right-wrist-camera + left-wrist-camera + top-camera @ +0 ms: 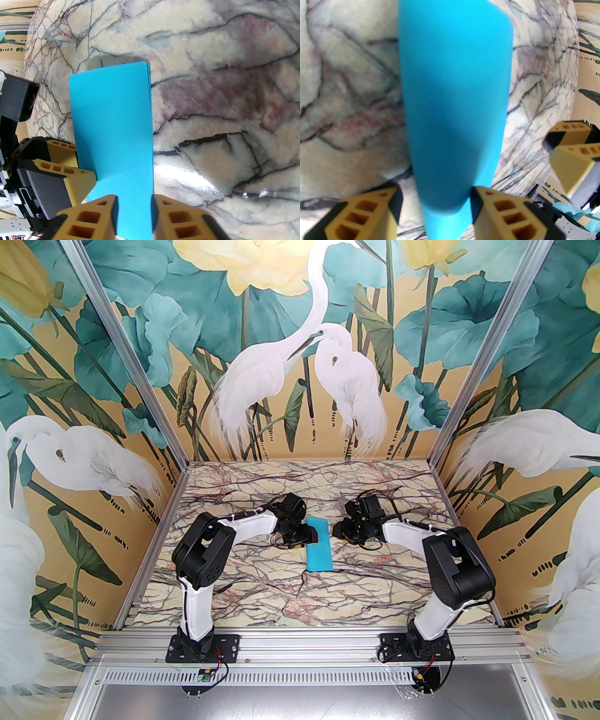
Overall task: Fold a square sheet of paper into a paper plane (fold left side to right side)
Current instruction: Hold the square sheet of paper at the center of the table.
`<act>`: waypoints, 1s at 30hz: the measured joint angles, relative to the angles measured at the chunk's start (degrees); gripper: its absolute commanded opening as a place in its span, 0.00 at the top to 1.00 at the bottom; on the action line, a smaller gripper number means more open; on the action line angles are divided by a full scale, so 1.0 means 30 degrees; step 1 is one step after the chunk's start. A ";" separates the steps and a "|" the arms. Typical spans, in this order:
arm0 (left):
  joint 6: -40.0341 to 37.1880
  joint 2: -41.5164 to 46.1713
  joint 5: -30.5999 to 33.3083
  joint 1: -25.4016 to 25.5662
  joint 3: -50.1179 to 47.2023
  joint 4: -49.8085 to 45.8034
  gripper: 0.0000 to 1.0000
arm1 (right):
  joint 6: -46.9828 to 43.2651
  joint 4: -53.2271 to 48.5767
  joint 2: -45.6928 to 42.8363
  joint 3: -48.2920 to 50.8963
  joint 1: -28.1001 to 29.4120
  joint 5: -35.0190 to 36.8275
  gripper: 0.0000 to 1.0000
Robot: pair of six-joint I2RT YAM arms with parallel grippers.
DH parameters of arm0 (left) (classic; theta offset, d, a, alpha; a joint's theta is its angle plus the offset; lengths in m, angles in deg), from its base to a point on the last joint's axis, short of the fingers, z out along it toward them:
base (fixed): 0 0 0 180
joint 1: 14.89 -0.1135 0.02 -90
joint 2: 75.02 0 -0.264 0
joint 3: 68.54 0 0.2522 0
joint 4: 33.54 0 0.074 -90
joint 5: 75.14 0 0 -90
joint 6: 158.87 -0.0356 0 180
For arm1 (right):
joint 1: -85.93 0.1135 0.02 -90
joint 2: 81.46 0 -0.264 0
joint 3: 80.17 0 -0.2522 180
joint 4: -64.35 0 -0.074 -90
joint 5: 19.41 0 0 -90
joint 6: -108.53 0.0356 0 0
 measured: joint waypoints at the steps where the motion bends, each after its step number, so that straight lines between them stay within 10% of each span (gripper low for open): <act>1: -0.0058 0.0000 0.0029 0.0015 0.0000 -0.0007 0.44 | 0.0000 0.0087 0.0189 0.0015 0.0022 -0.0204 0.86; 30: -0.0219 0.0255 0.0430 0.0277 0.0044 0.0029 0.30 | -0.0510 -0.1231 0.3075 -0.1596 0.0692 -0.1311 0.97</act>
